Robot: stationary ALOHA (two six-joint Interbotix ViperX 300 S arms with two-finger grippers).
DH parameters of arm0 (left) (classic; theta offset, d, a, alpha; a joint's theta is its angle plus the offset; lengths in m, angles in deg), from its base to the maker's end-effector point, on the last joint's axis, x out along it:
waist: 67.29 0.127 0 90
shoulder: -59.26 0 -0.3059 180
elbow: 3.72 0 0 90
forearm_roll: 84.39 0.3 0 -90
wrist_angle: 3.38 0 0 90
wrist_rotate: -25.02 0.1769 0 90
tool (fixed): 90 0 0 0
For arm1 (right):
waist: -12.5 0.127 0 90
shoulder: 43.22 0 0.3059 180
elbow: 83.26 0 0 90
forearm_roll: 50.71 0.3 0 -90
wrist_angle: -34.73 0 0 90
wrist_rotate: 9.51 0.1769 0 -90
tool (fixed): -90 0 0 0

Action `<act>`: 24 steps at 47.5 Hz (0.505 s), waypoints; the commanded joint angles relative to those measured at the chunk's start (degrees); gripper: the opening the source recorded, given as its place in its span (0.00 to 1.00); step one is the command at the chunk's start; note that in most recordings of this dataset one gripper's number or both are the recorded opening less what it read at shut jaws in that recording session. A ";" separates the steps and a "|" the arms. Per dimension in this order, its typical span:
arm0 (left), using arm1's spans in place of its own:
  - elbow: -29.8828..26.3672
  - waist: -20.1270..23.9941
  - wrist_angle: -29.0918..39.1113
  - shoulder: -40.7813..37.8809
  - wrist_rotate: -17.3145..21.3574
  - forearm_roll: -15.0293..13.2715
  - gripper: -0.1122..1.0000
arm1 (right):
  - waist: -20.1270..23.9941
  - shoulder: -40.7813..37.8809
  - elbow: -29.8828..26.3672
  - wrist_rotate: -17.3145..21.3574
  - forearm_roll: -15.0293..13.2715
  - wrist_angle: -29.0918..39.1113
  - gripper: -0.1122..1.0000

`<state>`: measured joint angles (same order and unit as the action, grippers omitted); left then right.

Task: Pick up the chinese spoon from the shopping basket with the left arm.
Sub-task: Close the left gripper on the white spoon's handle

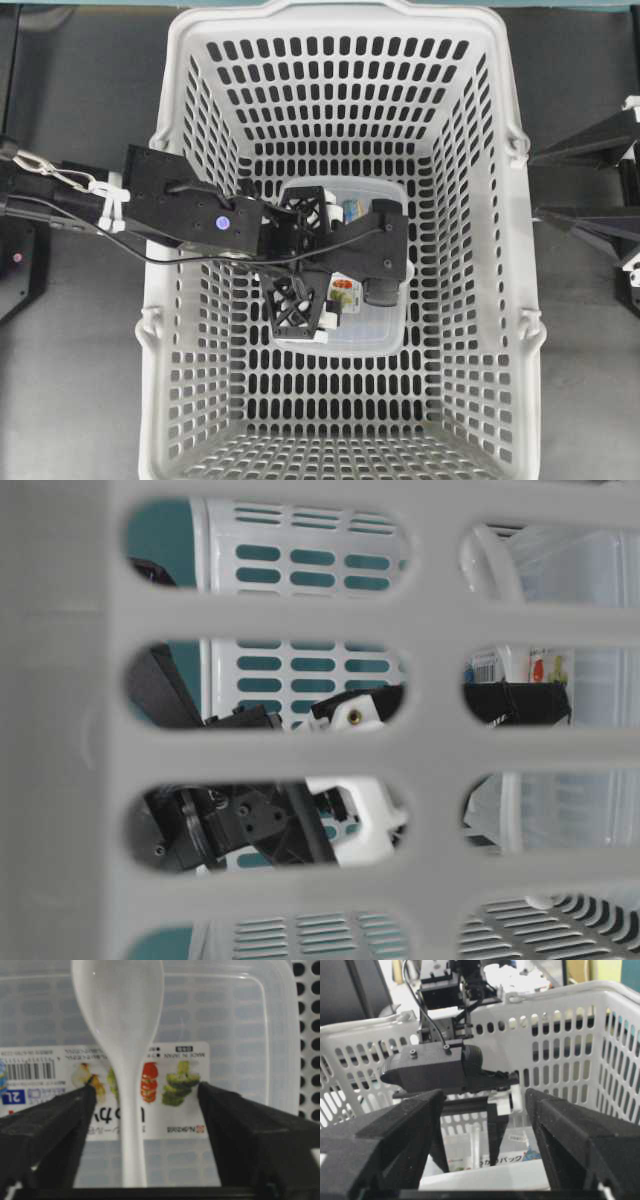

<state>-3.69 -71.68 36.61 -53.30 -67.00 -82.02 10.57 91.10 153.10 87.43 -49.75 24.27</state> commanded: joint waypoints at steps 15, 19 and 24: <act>0.00 0.35 -0.35 0.53 0.62 0.18 0.22 | -0.09 -0.26 -0.79 -0.09 0.18 -0.53 0.69; -0.70 0.62 0.00 1.14 0.53 0.18 0.22 | -0.09 -0.26 -0.79 -0.09 0.18 -0.44 0.69; -2.72 0.97 1.85 3.16 0.53 0.18 0.22 | -0.09 -0.26 -0.70 -0.09 0.18 -0.44 0.68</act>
<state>-3.96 -71.33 37.31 -52.86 -66.56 -82.02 10.57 91.10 153.10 87.52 -49.75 24.18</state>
